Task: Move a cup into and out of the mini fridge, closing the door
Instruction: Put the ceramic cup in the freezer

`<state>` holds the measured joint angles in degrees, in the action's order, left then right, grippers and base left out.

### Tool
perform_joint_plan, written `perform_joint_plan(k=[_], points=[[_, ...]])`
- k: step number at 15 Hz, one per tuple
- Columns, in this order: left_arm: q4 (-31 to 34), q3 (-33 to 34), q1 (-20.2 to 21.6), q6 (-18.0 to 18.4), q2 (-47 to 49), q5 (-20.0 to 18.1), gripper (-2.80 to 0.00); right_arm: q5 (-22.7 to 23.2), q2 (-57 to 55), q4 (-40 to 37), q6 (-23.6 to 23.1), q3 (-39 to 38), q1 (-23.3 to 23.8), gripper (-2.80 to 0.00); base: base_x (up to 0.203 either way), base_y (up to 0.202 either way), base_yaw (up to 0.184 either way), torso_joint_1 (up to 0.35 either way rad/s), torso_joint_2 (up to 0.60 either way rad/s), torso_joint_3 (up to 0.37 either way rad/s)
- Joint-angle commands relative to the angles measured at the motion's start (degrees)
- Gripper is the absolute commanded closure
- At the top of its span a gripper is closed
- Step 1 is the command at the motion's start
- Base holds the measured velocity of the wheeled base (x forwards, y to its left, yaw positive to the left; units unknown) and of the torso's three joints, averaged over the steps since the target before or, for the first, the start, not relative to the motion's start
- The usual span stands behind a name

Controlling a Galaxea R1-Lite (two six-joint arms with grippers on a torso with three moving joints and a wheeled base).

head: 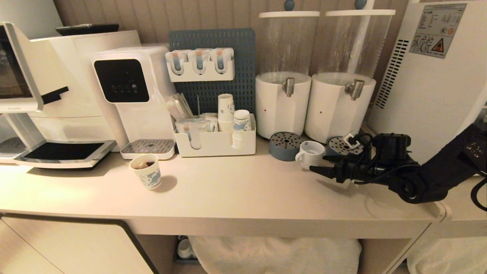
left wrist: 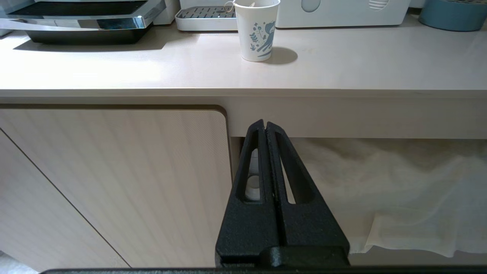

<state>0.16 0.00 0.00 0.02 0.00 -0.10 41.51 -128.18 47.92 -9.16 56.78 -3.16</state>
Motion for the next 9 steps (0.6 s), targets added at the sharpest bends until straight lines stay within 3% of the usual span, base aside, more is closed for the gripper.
perform_joint_plan(k=[1,9], points=[[-0.1,0.0,0.0,0.0,0.0,0.0,0.00,0.2,-1.4,0.2,-0.1,1.4,-0.2,-2.80,0.000,0.000,0.000,0.000,0.00,0.000],[-0.1,0.0,0.0,-0.1,0.0,0.0,0.00,0.2,-5.7,-0.7,0.0,6.8,-1.1,-2.80,0.000,0.000,0.000,0.000,0.00,0.000]])
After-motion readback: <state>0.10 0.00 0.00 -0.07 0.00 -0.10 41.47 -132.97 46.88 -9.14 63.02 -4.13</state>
